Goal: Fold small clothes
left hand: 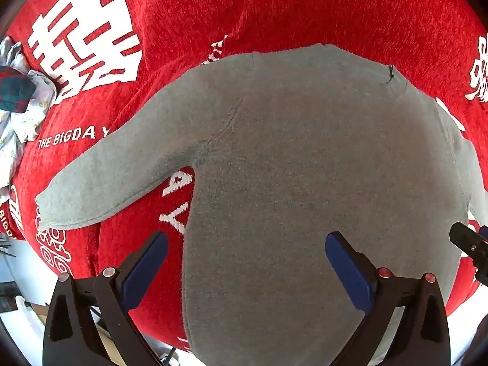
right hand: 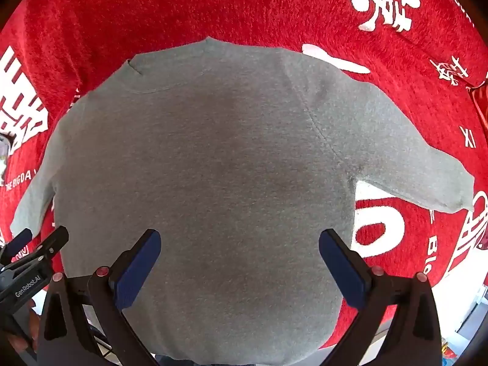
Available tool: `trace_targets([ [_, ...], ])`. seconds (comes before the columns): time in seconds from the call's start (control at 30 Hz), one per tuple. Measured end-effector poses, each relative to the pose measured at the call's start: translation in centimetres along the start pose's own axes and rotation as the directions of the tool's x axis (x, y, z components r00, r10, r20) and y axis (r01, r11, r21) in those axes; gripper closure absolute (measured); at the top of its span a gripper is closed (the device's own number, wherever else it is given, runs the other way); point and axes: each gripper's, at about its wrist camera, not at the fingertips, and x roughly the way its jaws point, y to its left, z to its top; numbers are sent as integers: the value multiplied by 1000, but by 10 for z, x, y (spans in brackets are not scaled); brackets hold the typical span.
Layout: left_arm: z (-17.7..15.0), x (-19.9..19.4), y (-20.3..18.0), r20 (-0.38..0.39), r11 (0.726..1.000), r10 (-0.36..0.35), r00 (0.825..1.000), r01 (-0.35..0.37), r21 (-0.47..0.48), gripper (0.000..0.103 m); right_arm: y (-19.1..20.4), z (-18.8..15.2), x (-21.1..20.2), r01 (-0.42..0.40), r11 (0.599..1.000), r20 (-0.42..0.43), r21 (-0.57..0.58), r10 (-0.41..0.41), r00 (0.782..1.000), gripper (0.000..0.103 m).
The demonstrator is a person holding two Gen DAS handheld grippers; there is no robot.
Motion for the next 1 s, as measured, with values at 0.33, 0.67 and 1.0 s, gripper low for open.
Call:
trace_targets([
  [0.33, 1, 0, 1, 1, 1000, 4, 1000, -4, -6, 0, 2, -1, 1, -5, 1000, -5, -1, 5, 1000, 0],
  [0.67, 1, -4, -2, 24, 1000, 0, 1000, 0, 4, 0, 5, 4, -6, -1, 1000, 12, -14, 1, 1000, 0],
  [1.0, 4, -7, -4, 38, 1000, -3, 999, 3, 1, 0, 6, 5, -7, 2, 1000, 44, -13, -1, 999, 0],
])
